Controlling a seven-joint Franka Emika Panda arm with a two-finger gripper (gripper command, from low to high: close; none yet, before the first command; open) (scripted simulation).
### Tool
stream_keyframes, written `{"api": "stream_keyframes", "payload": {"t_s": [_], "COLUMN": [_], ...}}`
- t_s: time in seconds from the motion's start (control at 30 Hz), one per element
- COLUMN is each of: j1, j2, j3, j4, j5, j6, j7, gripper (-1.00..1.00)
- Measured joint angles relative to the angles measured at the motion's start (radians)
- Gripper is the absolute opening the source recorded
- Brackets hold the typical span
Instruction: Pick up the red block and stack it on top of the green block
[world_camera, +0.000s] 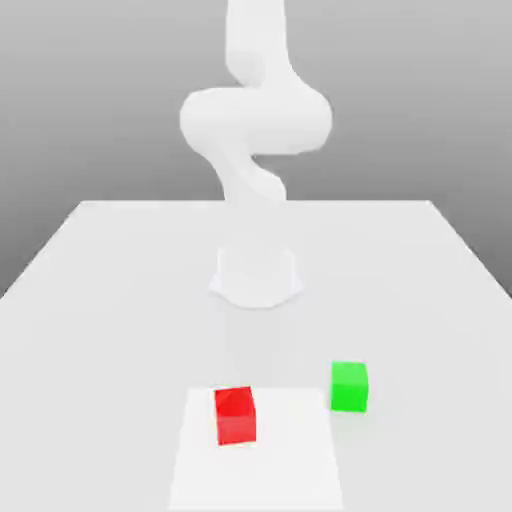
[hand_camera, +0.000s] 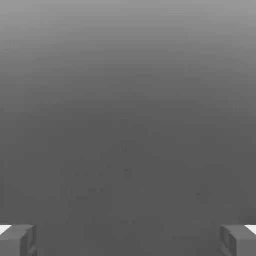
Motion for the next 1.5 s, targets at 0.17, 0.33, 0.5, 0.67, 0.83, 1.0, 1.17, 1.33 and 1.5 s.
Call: {"api": "stream_keyframes", "payload": {"t_s": [0.17,0.33,0.5,0.67,0.83,1.0,1.17,1.33,1.5], "j1": [-0.045,-0.074,-0.080,-0.079,-0.085,-0.076,-0.077,-0.083,-0.088], "j2": [0.195,0.386,0.578,0.729,0.848,0.965,0.965,0.900,0.781], "j3": [0.031,0.024,-0.006,0.002,0.006,-0.007,-0.007,0.003,0.010], "j4": [-0.111,-0.220,-0.335,-0.423,-0.412,-0.400,-0.400,-0.406,-0.423], "j5": [-0.089,-0.141,-0.115,0.027,0.038,0.019,0.017,0.030,0.043], "j6": [0.108,0.215,0.336,0.450,0.551,0.650,0.649,0.595,0.493], "j7": [0.007,-0.013,-0.091,-0.238,-0.247,-0.237,-0.234,-0.241,-0.252], "gripper": [0.00,0.00,0.00,0.00,0.00,-1.00,-1.00,-1.00,-1.00]}}
